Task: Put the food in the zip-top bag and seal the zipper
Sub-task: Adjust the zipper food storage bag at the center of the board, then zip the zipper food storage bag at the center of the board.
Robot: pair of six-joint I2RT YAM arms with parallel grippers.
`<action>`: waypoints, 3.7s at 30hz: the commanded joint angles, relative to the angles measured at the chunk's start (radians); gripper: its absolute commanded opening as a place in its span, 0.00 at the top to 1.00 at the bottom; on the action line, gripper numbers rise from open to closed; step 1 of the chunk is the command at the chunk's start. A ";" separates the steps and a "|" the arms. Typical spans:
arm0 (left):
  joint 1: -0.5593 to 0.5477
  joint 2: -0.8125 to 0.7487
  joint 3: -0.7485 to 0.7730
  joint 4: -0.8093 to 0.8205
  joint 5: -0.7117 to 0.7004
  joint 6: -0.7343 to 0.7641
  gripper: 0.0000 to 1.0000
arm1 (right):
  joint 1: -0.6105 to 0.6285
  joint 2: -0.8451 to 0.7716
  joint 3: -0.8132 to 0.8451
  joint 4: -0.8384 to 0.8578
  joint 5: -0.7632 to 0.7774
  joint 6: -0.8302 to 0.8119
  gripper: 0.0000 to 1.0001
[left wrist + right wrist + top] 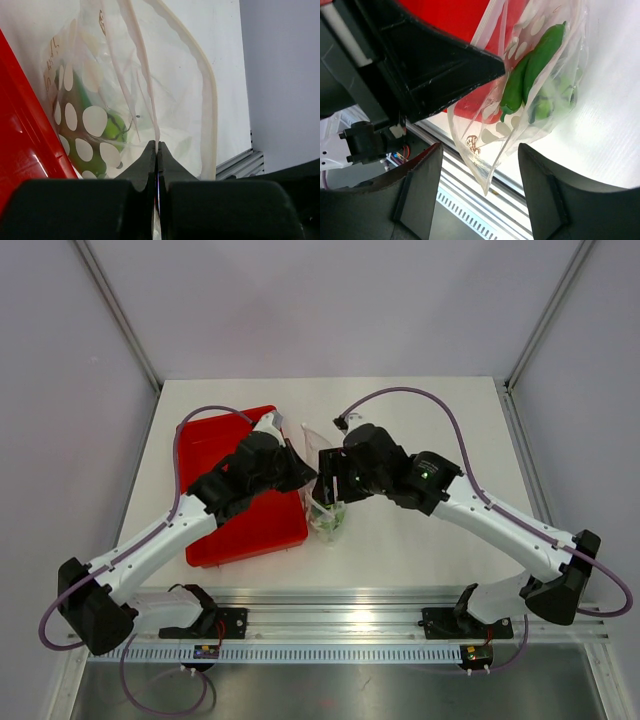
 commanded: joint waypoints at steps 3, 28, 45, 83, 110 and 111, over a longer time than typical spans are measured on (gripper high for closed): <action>0.003 0.009 0.062 -0.010 -0.048 -0.061 1.00 | 0.063 0.009 0.043 -0.039 0.072 -0.078 0.29; 0.041 -0.045 0.076 -0.025 -0.009 0.001 0.03 | 0.112 0.077 -0.004 0.139 0.345 -0.155 0.94; 0.386 -0.186 -0.128 0.455 0.369 0.437 0.12 | -0.089 -0.150 -0.260 0.271 -0.052 -0.454 1.00; 0.490 -0.063 -0.337 0.565 1.097 1.052 0.34 | -0.269 -0.352 -0.348 0.156 -0.451 -0.698 1.00; 0.420 0.055 -0.271 0.694 1.218 1.020 0.47 | -0.267 -0.466 -0.315 0.114 -0.523 -0.704 1.00; 0.420 0.053 -0.274 0.699 1.215 1.014 0.46 | -0.269 -0.469 -0.315 0.120 -0.521 -0.701 1.00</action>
